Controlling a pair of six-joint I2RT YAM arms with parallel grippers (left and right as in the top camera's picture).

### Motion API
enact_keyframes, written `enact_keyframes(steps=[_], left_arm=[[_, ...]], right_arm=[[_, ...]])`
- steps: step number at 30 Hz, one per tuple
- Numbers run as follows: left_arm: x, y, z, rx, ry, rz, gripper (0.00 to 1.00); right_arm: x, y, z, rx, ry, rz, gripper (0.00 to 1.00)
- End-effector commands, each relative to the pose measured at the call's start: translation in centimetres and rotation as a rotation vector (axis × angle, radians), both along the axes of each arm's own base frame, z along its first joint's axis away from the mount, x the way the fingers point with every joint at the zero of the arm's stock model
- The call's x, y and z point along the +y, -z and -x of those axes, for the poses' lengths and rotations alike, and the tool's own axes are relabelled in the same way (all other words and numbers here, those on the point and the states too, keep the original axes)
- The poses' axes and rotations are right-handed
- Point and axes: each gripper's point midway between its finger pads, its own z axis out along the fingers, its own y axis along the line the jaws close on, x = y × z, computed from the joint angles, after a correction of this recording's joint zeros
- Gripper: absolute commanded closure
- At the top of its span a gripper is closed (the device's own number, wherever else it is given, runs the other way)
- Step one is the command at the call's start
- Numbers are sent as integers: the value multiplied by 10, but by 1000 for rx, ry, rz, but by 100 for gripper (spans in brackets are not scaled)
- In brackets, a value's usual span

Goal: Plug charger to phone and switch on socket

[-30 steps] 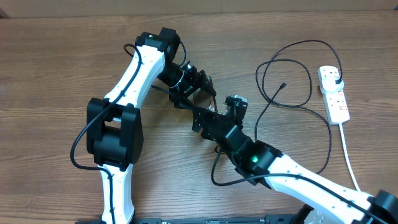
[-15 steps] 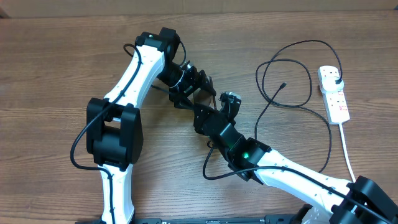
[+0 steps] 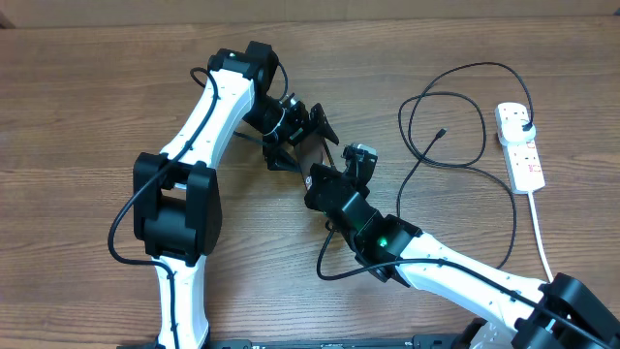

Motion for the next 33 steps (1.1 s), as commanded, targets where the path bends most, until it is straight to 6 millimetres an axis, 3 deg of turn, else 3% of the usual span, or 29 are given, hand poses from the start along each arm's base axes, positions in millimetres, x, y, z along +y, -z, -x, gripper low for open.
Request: enact_keyframes(steps=[1, 4, 7, 13, 18, 21, 24, 29, 31, 33], left_arm=[[12, -14, -16, -35, -41, 43, 0], [35, -30, -30, -87, -62, 96, 0], [60, -55, -38, -154, -58, 126, 0], [105, -116, -34, -360, 13, 135, 0], [132, -164, -20, -562, 27, 59, 0], [152, -190, 0, -664, 37, -95, 0], [168, -225, 33, -783, 23, -243, 0], [197, -278, 107, -993, -32, -495, 0], [199, -286, 129, -1035, -68, -522, 0], [197, -282, 146, -1046, -116, -513, 0]], right_arm=[[-6, -39, -6, -108, -13, 15, 96], [-30, -57, -8, -118, 32, 12, 96], [-67, -70, -9, -92, 124, -15, 96], [-146, -82, -1, 8, 368, -151, 96], [-172, -78, 1, 94, 386, -234, 96], [-177, -71, 1, 143, 369, -275, 96], [-182, -61, 2, 175, 370, -295, 96], [-180, -50, 5, 207, 355, -300, 96], [-175, -51, 4, 209, 332, -315, 96], [-166, -55, 0, 203, 289, -346, 96]])
